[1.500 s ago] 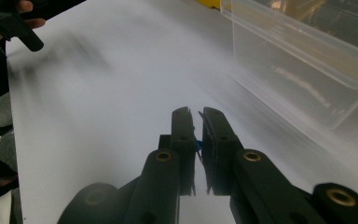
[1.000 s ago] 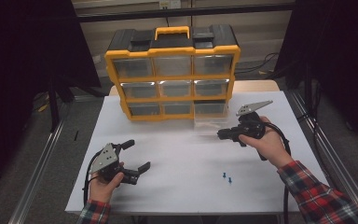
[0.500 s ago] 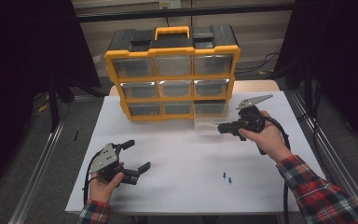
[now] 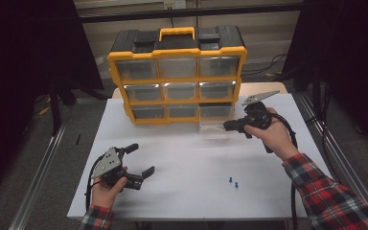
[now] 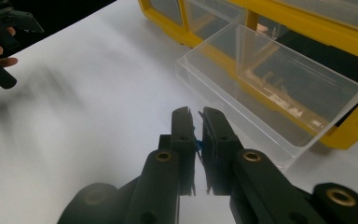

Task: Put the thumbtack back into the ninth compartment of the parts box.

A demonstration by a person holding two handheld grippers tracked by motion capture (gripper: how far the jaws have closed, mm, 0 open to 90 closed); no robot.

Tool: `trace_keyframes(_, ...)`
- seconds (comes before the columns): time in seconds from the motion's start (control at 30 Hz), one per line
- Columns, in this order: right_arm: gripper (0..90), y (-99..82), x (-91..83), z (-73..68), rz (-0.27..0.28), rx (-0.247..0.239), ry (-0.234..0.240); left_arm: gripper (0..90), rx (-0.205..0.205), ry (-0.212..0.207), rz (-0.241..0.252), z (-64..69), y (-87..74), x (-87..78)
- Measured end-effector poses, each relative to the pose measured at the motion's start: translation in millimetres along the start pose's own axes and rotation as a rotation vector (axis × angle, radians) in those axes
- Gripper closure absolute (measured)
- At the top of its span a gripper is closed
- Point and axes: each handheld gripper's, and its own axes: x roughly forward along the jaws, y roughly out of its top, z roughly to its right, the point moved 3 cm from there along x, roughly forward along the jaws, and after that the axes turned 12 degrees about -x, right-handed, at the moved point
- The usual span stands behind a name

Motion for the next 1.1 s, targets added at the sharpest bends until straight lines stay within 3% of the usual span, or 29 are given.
trace_keyframes(0.03, 84.7, 0.6, 0.2, 0.5, 0.005, -0.001, 0.001, 0.5, 0.008, 0.036, -0.004, 0.2, 0.3, -0.9)
trace_keyframes(0.07, 84.7, 1.2, 0.5, 1.0, 0.007, 0.001, 0.000, 0.5, 0.001, 0.001, 0.001, 0.1, 0.2, 0.0)
trace_keyframes(0.77, 84.7, 13.9, 4.2, 15.8, 0.004, 0.026, -0.045, 0.5, 0.009, -0.005, -0.003, 0.5, 0.5, 0.0)
trace_keyframes(0.8, 84.7, 15.2, 4.2, 18.1, 0.003, 0.019, -0.053, 0.5, 0.011, 0.033, -0.007, 0.9, 0.7, -0.9)
trace_keyframes(0.87, 84.7, 15.9, 4.4, 18.9, 0.007, 0.022, -0.059, 0.5, 0.014, 0.035, -0.007, 0.5, 0.9, -1.0)
trace_keyframes(0.9, 84.6, 16.6, 4.5, 21.4, 0.011, 0.023, -0.066, 0.5, 0.013, 0.000, -0.003, -0.1, 0.8, -0.4)
trace_keyframes(1.1, 84.6, 15.0, 8.5, 27.4, 0.000, 0.023, -0.093, 0.5, 0.013, -0.001, -0.005, -0.4, 0.5, -0.2)
